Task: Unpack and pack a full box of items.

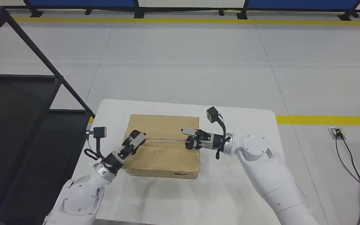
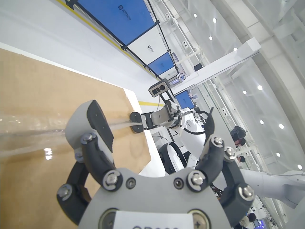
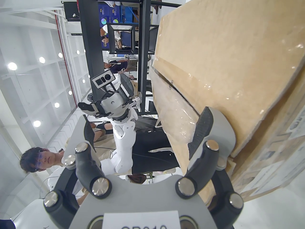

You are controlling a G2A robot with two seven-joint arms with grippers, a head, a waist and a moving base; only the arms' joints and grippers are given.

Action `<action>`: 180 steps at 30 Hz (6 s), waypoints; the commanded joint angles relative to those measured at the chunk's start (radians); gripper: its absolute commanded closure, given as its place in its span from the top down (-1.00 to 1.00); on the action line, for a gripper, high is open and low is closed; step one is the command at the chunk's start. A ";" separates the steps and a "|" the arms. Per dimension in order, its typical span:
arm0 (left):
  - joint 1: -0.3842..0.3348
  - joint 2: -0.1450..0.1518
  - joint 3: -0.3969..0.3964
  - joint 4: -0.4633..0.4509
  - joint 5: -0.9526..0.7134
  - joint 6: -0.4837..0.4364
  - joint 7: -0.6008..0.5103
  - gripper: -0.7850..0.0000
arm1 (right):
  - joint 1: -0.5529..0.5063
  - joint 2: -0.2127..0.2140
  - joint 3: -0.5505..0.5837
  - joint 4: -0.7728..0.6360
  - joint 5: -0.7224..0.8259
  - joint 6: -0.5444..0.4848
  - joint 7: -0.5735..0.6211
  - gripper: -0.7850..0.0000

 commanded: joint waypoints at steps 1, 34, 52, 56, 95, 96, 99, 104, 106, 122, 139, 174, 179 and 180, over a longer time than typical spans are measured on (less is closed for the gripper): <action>0.005 0.001 -0.007 -0.003 -0.009 -0.002 0.005 1.00 | 0.003 0.001 0.005 -0.004 0.009 0.007 0.002 1.00; 0.014 0.004 0.003 -0.002 -0.035 -0.032 0.011 1.00 | -0.050 0.030 0.005 -0.182 0.018 0.359 -0.015 1.00; 0.018 0.005 0.003 -0.005 -0.022 -0.037 0.028 1.00 | -0.014 0.024 -0.026 -0.131 0.046 0.328 -0.026 1.00; 0.021 0.005 0.001 -0.008 -0.023 -0.040 0.029 1.00 | -0.045 0.036 0.004 -0.166 0.049 0.315 -0.011 1.00; 0.021 0.011 0.001 -0.004 -0.052 -0.056 0.002 1.00 | -0.119 0.083 0.036 -0.311 0.007 0.503 -0.035 0.95; 0.020 0.011 0.001 -0.002 -0.052 -0.057 0.002 1.00 | -0.111 0.081 0.028 -0.304 0.009 0.507 -0.037 0.98; 0.019 0.011 0.002 0.001 -0.054 -0.055 0.003 1.00 | -0.088 0.076 0.005 -0.278 0.016 0.513 -0.036 0.88; 0.016 0.011 -0.001 0.004 -0.060 -0.057 0.006 1.00 | -0.059 0.072 -0.014 -0.236 0.027 0.510 -0.032 0.11; 0.016 0.012 -0.002 0.005 -0.062 -0.058 0.007 1.00 | -0.052 0.072 -0.021 -0.224 0.029 0.511 -0.027 -0.06; 0.013 0.012 0.001 0.004 -0.060 -0.060 0.012 1.00 | -0.035 0.076 -0.031 -0.190 0.032 0.492 -0.023 0.10; 0.012 0.014 -0.002 0.009 -0.057 -0.063 0.018 1.00 | -0.261 0.137 0.098 -0.517 -0.217 0.150 -0.132 1.00; 0.000 0.010 0.032 0.007 0.004 -0.028 0.061 1.00 | -0.242 0.146 -0.043 -0.593 -1.151 -0.142 -0.432 1.00; -0.005 0.008 0.039 0.010 0.012 -0.023 0.068 1.00 | -0.187 0.137 -0.119 -0.578 -1.370 -0.127 -0.424 0.64; -0.006 0.008 0.040 0.011 0.013 -0.022 0.071 1.00 | -0.180 0.135 -0.128 -0.576 -1.386 -0.127 -0.419 0.27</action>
